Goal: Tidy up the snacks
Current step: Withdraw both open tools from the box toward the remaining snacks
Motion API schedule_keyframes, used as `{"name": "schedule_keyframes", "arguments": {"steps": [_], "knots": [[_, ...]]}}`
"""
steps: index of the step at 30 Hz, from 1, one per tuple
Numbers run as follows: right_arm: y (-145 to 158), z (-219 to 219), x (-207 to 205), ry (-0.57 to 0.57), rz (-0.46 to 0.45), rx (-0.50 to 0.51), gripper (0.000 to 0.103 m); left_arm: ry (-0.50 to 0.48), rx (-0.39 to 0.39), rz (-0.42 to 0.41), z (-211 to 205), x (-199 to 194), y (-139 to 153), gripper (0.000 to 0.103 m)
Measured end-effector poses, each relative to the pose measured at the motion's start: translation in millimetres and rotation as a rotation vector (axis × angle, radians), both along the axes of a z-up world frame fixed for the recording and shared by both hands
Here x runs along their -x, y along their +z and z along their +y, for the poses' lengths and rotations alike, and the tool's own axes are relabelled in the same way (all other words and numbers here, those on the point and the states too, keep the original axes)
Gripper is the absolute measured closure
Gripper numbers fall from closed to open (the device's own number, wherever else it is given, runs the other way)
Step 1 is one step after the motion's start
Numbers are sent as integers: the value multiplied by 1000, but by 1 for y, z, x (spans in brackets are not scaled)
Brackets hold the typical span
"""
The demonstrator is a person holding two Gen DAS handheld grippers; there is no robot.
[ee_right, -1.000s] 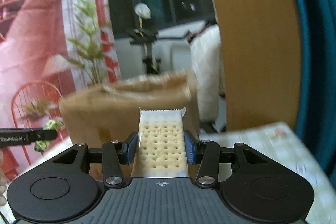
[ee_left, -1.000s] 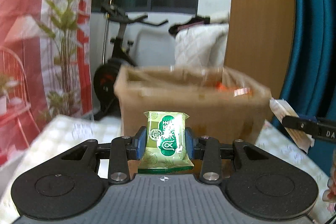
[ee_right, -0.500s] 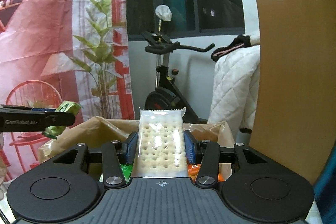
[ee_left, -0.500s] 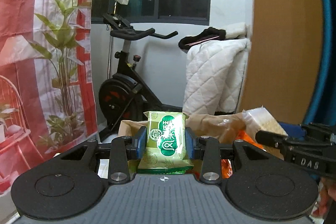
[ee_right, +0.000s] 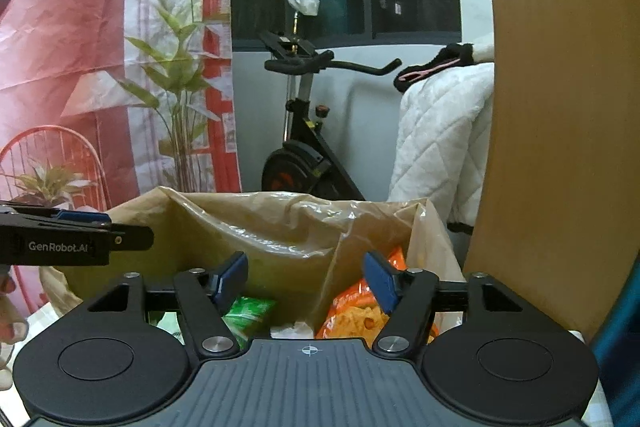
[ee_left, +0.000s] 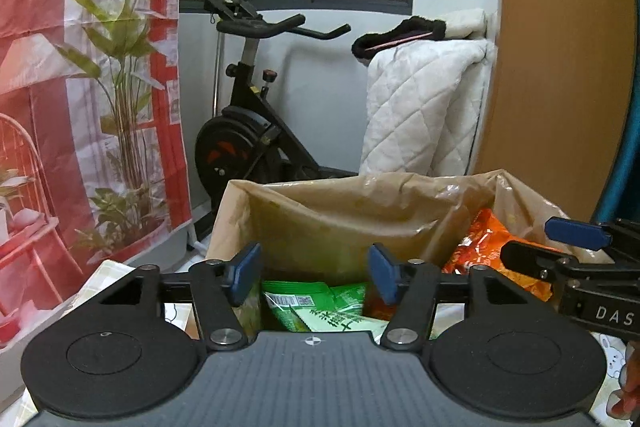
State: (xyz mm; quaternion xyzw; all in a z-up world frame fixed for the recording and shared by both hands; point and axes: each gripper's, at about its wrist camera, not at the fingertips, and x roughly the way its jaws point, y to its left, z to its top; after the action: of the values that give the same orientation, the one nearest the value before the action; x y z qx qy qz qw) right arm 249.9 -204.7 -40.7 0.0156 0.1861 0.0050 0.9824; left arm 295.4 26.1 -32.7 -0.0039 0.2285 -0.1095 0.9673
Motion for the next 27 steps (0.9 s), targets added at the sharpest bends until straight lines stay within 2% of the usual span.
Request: {"name": "schedule_keyframes", "arguments": {"steps": [9,18,27], "knots": [[14,2,29,30,-9,-32,35,-17,6,4,5,30,13,28],[25,4,69,38,4,-88,33,-18,-13,-13,13,74,24,24],[18,13,93,52,26,-86,33,-23,-16,4,21,108,14,24]]}}
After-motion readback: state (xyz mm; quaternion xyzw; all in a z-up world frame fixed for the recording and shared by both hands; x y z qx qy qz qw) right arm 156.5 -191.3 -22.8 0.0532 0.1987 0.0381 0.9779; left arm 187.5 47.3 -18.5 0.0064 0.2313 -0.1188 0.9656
